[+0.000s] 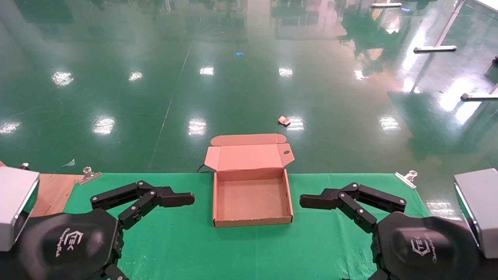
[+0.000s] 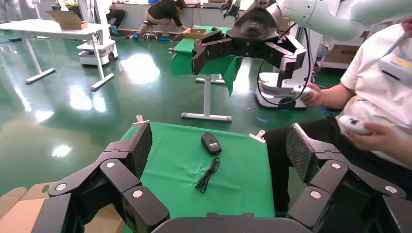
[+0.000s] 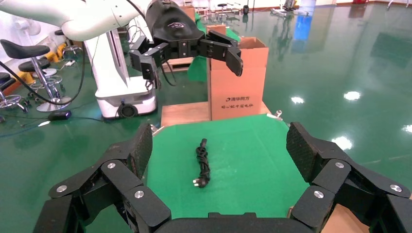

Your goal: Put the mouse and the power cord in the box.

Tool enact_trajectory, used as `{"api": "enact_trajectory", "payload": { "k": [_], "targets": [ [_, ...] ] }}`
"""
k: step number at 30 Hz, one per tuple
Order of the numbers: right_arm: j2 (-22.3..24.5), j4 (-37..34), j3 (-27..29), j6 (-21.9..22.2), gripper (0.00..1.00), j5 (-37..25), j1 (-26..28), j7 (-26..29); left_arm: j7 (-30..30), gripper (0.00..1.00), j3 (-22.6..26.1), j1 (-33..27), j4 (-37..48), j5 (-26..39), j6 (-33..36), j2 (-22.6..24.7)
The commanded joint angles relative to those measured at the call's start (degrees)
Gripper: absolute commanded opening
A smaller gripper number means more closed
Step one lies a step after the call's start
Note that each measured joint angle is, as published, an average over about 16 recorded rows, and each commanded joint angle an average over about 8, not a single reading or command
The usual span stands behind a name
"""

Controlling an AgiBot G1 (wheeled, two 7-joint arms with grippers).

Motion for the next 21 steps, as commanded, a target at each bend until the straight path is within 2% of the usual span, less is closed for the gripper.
{"api": "enact_trajectory", "payload": {
  "k": [1, 5, 10, 17, 21],
  "targets": [
    [0.08, 0.19, -0.10, -0.08, 1.00, -0.36, -0.10, -0.26, -0.08, 1.00, 0.32, 0.23, -0.08, 0.44, 0.11, 0.12],
    [-1.42, -1.63, -3.14, -0.48, 1.00, -8.21, 1.69, -3.60, 0.06, 1.00, 2.78, -0.44, 1.27, 4.93, 1.41, 0.17],
    [-3.74, -4.74, -7.80, -0.57, 1.00, -20.80, 6.59, -7.68, 1.86, 1.00, 5.93, -2.10, 4.99, 11.13, 3.15, -0.34],
    [-7.30, -9.67, -14.72, -0.59, 1.00, -38.80, 14.74, -12.57, 6.02, 1.00, 12.30, -8.62, 9.72, 25.87, 3.47, -1.17],
    [-9.86, -13.90, -18.61, -0.44, 1.00, -47.89, 18.78, -15.23, 8.63, 1.00, 15.56, -12.14, 13.29, 33.24, 2.82, 0.13]
  ]
}}
